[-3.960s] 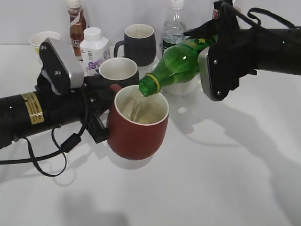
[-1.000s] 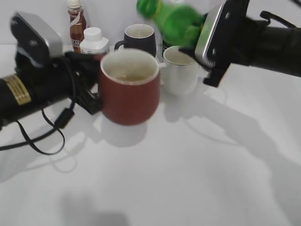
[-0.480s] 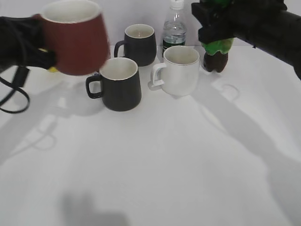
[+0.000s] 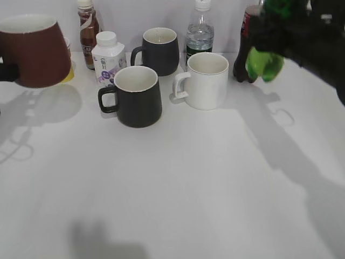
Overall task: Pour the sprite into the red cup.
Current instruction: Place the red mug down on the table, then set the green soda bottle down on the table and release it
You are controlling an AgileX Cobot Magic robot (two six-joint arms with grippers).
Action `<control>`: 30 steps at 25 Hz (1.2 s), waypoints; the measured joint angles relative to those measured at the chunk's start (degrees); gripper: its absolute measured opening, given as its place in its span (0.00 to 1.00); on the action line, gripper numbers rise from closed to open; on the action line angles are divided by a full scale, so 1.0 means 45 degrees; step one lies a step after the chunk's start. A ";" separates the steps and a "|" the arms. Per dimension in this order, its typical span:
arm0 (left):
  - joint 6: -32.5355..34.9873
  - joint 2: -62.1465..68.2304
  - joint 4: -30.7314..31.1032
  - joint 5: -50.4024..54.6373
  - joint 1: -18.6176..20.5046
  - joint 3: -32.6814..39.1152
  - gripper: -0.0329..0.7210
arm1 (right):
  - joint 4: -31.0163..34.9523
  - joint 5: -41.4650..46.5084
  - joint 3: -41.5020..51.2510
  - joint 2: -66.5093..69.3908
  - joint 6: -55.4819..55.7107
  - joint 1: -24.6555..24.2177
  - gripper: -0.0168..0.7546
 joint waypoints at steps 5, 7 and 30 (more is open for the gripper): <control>0.0000 0.1634 -0.0024 -0.1188 0.0245 0.0000 0.10 | 0.1055 -0.0349 0.0481 0.0685 -0.0148 0.0000 0.58; 0.0015 0.2527 -0.0013 -0.2085 0.0245 0.0000 0.10 | 0.1156 -0.0502 0.0491 0.0995 -0.0267 0.0000 0.58; 0.0018 0.7457 0.0030 -0.5841 0.0245 -0.1445 0.10 | 0.1755 -0.1554 0.0506 0.1751 -0.1341 0.0000 0.58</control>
